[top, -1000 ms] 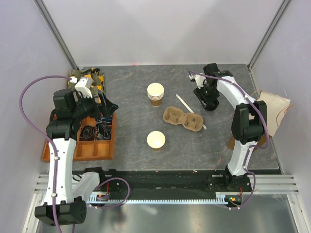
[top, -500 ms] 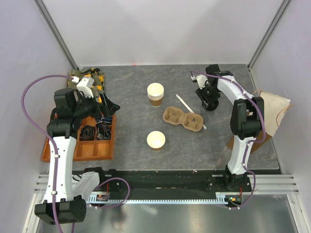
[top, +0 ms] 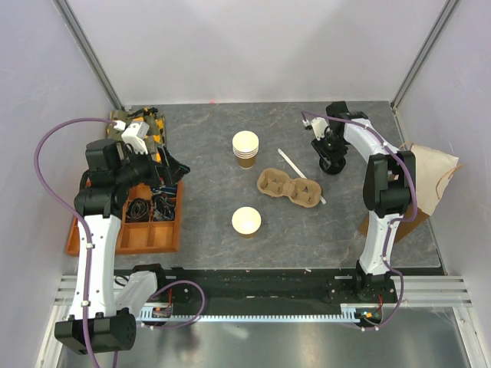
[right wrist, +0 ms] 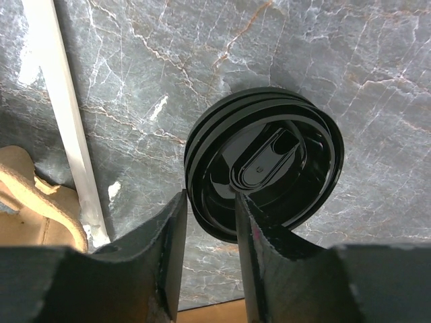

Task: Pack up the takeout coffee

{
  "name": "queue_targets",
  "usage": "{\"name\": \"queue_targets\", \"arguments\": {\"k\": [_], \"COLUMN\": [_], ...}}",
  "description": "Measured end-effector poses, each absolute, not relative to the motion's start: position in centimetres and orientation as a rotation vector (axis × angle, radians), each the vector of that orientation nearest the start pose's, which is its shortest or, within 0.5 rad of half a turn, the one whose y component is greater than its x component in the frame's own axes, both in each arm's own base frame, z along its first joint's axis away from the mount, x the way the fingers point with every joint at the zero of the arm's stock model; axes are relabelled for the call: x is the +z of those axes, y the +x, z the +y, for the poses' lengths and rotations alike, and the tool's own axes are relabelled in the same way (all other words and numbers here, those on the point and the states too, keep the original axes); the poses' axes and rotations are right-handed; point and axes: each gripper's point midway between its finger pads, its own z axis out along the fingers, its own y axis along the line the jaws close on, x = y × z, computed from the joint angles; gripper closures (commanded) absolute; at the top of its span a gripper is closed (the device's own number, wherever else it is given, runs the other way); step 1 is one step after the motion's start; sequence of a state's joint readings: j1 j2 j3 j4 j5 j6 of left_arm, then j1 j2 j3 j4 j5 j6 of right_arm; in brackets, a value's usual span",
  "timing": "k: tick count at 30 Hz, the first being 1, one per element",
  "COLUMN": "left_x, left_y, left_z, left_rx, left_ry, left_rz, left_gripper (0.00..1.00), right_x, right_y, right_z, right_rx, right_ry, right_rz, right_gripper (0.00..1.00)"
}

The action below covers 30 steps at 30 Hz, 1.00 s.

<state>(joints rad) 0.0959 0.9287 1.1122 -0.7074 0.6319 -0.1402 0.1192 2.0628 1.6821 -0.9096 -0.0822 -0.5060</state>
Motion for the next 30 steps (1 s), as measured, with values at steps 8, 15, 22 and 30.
{"name": "queue_targets", "arguments": {"k": [8,15,22,30], "left_x": [28.6,28.6,28.4,28.5], "left_y": [26.4,26.4,26.4,26.4], "left_z": [-8.3,-8.3,-8.3,-8.3], "left_rx": [-0.686,-0.686,-0.687,-0.686], "left_ry": [0.140,0.140,0.139,0.139], "left_rz": [2.050,2.051,2.054,2.052], "left_gripper": [0.00,0.00,0.00,0.00], "right_x": [6.1,6.9,7.6,7.7], "right_y": [42.8,43.2,43.3,43.2], "right_z": [4.5,4.5,4.9,4.9], "right_rx": [0.055,0.067,0.090,0.095], "right_ry": [-0.894,-0.886,-0.886,-0.878], "right_rz": [2.700,2.687,2.676,2.681], "right_gripper": [0.85,0.99,1.00,1.00]}}
